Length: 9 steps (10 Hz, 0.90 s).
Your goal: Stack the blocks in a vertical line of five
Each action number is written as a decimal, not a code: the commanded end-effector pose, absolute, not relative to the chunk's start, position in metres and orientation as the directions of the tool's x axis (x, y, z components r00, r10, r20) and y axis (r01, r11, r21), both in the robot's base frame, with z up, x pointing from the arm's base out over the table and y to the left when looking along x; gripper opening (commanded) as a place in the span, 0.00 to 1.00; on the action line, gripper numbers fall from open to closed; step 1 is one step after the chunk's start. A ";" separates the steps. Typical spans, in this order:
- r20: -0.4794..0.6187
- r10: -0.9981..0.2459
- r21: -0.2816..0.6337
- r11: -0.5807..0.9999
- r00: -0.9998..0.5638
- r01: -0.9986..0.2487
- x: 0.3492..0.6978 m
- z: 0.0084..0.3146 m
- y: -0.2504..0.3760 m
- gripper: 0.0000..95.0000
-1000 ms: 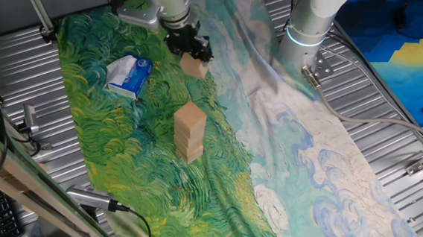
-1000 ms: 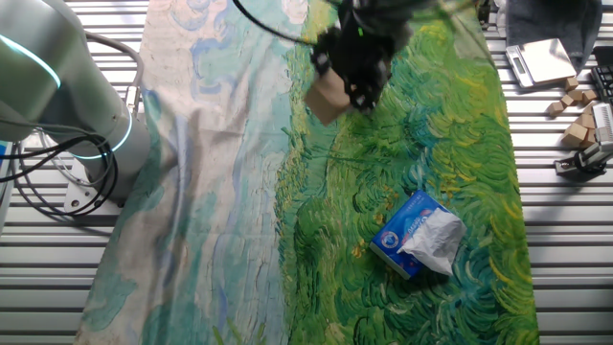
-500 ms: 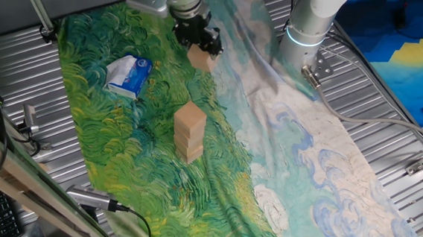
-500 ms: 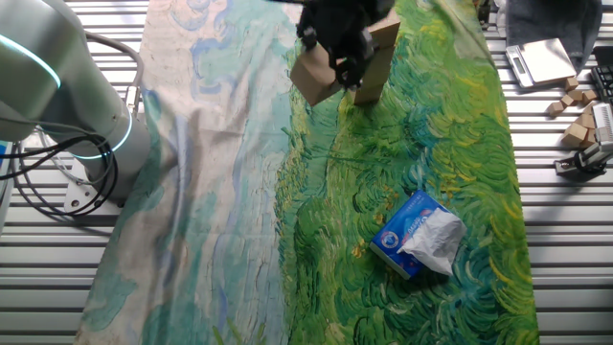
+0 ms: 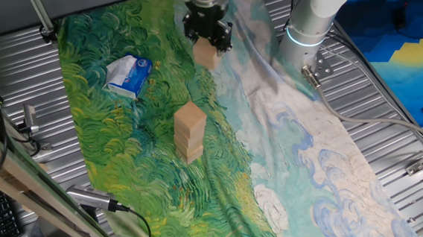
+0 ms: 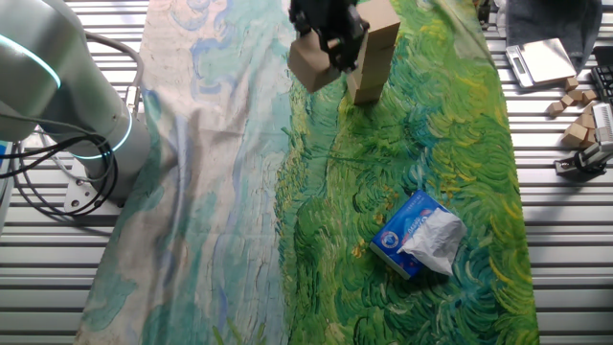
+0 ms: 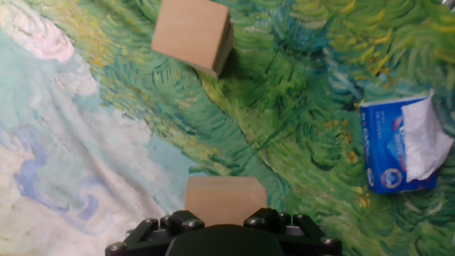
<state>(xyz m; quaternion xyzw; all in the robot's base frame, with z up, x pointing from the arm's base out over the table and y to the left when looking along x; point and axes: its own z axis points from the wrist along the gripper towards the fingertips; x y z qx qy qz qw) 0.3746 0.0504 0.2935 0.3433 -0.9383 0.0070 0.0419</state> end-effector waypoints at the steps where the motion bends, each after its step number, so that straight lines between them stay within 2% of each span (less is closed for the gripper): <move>1: 0.106 -0.655 0.017 0.754 -0.748 -0.657 0.377 0.293 0.053 0.00; 7: 0.093 -0.754 -0.006 0.653 -0.651 -0.757 0.377 0.293 0.053 0.00; 9: 0.048 -0.782 -0.011 0.621 -0.621 -0.784 0.377 0.293 0.053 0.00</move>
